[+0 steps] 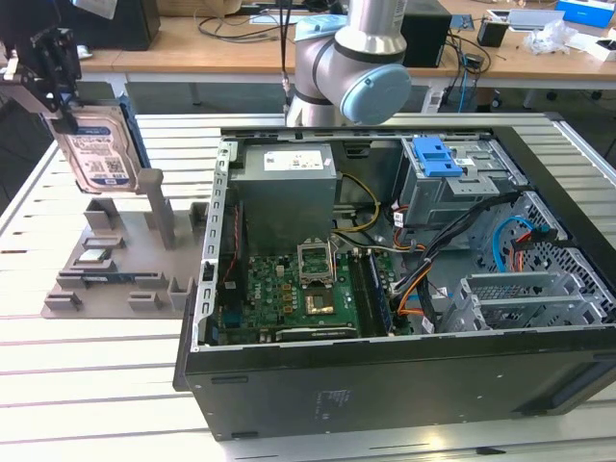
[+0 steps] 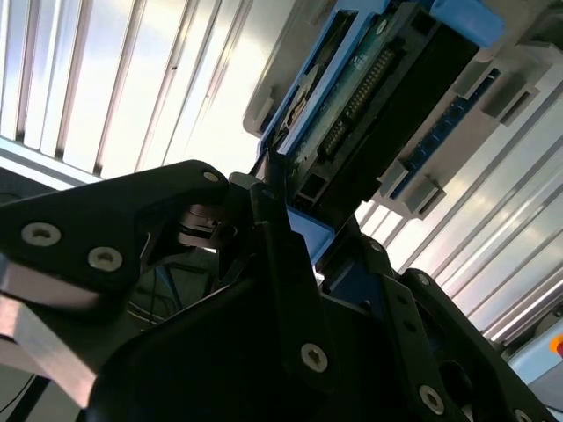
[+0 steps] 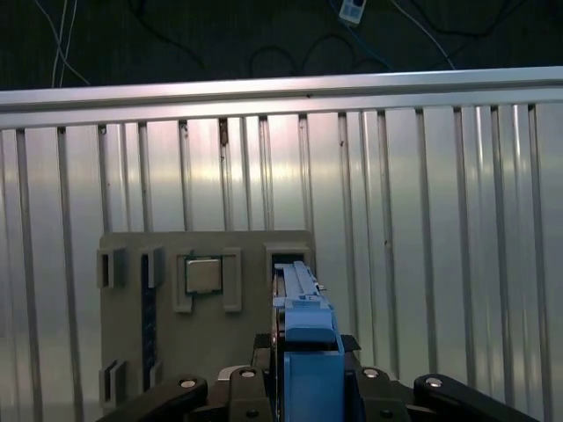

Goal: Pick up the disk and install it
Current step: 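Pick up the disk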

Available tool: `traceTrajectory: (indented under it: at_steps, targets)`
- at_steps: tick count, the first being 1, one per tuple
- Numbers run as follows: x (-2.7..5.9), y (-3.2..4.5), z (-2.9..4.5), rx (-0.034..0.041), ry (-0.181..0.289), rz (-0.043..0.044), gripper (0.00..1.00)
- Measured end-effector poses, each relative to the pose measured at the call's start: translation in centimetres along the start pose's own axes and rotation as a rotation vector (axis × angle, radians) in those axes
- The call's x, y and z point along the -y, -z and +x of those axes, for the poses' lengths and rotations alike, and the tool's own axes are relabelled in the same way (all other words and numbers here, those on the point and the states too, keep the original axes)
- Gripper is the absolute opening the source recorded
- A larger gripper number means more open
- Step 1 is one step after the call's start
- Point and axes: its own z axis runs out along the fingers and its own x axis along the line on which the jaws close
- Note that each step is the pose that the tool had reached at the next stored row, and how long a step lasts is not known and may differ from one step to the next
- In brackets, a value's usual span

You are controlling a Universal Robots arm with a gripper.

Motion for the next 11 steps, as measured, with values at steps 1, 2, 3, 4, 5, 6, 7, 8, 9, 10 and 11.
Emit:
traceTrajectory:
  at_steps: [1,2,3,4,5,6,7,8,9,10,11]
  targets:
    - [0.0,0.25,-0.01,0.0,0.0,0.0,0.37]
    - [-0.01,0.65,-0.01,0.0,0.0,0.0,0.37]
    - [-0.02,1.12,-0.03,0.0,0.0,0.0,0.37]
    - [-0.02,1.8,-0.04,0.0,0.0,0.0,0.37]
    - [-0.03,2.14,-0.05,0.0,0.0,-0.0001,0.37]
    - [-0.03,2.65,-0.06,0.0,0.0,0.0,0.37]
    - [-0.04,2.92,-0.07,0.0,0.0,0.0,0.37]
    - [-0.04,3.14,-0.07,0.0,0.0,0.0,0.37]
    - [-0.05,3.57,-0.08,0.0,0.0,-0.0001,0.37]
    - [-0.05,3.97,-0.09,0.0,0.0,0.0,0.37]
    - [-0.05,4.2,-0.1,0.0,0.0,0.0,0.37]
